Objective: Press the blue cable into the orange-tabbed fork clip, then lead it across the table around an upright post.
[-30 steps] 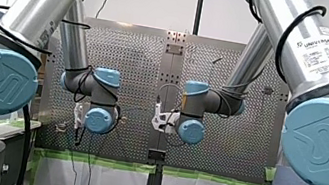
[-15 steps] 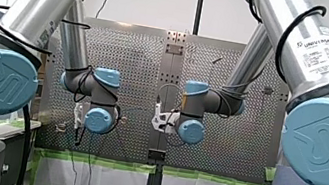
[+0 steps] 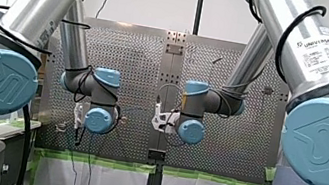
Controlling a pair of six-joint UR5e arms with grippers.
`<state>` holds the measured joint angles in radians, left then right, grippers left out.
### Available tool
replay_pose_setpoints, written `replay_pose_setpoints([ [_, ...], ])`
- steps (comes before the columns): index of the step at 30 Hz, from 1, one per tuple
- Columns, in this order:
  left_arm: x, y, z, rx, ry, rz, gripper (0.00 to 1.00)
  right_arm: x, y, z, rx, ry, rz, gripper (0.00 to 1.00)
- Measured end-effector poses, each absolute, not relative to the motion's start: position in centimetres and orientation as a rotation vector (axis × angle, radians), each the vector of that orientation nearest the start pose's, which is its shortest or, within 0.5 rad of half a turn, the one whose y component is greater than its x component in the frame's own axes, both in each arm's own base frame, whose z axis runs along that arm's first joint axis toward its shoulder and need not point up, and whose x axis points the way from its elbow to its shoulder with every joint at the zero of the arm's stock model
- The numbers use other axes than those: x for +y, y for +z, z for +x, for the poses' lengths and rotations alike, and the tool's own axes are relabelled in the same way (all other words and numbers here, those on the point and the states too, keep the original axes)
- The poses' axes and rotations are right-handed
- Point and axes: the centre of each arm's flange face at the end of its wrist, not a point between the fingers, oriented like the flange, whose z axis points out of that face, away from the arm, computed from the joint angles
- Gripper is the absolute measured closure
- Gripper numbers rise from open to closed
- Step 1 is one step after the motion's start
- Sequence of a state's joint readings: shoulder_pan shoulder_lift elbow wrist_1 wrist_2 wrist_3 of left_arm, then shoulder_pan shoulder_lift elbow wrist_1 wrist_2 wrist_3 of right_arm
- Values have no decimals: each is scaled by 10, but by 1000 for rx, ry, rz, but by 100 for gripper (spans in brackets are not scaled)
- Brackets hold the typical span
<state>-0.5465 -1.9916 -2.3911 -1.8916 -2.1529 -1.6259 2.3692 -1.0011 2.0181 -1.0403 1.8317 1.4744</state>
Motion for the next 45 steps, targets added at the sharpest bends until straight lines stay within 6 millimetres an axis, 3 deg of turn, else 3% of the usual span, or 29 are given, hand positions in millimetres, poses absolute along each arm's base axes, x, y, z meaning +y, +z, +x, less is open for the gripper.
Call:
replay_pose_setpoints([
  [15, -267, 80, 287, 1563, -18, -73, 100, -296, 89, 458, -810, 1545, 1590, 100],
  [23, -266, 56, 265, 1625, -4, -20, 100, -296, 89, 458, -810, 1545, 1590, 100],
  [29, -264, 41, 260, 1659, 13, -1, 100, -296, 89, 458, -810, 1545, 1590, 100],
  [40, -264, 39, 259, 1664, 16, 2, 100, -295, 89, 458, -809, 1542, 1591, 100],
  [45, -264, 39, 259, 1664, 16, 2, 100, -292, 78, 468, -800, 1495, 1621, 100],
])
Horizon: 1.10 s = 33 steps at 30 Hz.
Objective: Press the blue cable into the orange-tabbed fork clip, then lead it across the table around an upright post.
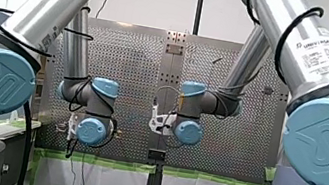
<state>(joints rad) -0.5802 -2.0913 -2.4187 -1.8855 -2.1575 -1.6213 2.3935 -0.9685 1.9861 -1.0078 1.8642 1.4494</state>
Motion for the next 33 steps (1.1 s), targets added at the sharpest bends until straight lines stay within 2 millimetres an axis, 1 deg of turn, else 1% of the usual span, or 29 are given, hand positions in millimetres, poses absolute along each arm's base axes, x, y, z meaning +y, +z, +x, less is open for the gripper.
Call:
replay_pose_setpoints([
  [3, -264, 39, 259, 1664, 16, 2, 100, -291, 67, 469, -810, 1453, 1648, 100],
  [10, -264, 39, 259, 1664, 16, 2, 100, -283, 32, 460, -830, 1348, 1752, 100],
  [16, -264, 39, 259, 1664, 16, 2, 100, -278, 23, 455, -838, 1295, 1808, 100],
  [21, -264, 39, 258, 1662, 14, 0, 100, -277, 22, 454, -840, 1283, 1820, 100],
  [24, -266, 46, 256, 1643, 1, -19, 100, -279, 21, 455, -844, 1298, 1813, 100],
  [27, -269, 56, 257, 1614, -22, -57, 100, -283, 31, 464, -851, 1348, 1778, 100],
  [31, -271, 70, 261, 1579, -52, -93, 100, -288, 52, 477, -854, 1436, 1738, 100],
  [33, -271, 75, 262, 1566, -67, -108, 100, -288, 56, 480, -856, 1468, 1734, 100],
])
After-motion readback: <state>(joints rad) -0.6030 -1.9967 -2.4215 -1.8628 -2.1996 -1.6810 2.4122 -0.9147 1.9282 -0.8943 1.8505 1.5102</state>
